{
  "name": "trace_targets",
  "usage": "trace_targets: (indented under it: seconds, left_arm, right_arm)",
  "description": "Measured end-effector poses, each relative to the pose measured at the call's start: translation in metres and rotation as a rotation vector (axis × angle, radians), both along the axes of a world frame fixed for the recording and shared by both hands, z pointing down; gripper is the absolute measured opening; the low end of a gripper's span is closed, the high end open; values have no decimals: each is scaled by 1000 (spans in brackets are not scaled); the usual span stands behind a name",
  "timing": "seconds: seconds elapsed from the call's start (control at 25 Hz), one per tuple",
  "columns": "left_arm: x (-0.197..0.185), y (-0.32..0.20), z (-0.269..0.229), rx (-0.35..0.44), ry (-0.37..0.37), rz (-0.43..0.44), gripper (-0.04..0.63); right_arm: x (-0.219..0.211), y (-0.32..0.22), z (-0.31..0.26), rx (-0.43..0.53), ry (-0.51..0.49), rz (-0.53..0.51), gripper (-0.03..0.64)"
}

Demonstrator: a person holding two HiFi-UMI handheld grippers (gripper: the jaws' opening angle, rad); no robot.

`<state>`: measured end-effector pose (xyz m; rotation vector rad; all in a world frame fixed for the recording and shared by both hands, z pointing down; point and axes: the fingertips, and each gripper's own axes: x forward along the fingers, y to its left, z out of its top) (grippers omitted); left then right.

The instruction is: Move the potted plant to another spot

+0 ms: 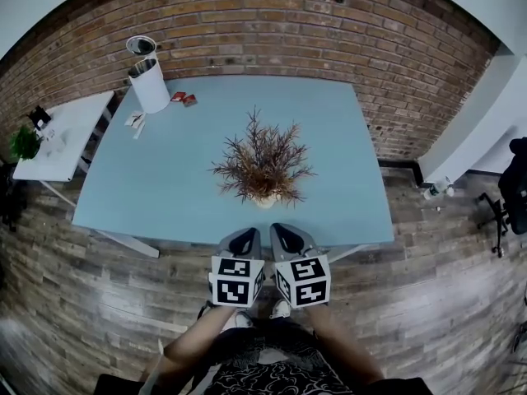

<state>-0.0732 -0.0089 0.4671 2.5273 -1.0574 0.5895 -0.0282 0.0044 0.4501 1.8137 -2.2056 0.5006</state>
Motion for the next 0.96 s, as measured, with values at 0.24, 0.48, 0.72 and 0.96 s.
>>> trace_targets:
  seconds: [0.24,0.48,0.72,0.96]
  left_arm:
    - [-2,2,0,3,7,11,0]
    - [-6,3,-1,8,-5,12,0]
    - [-9,7,-1,-4,2,9,0]
    - [-16,6,3,0,-9,5,0]
  right_arm:
    - [-3,2,-5,6,-4,12,6]
    - [-6,4,-4,3,-2,13,6]
    - [-12,5,-3,1,2,4,6]
    - [-16,6,-1,0,2,0,6]
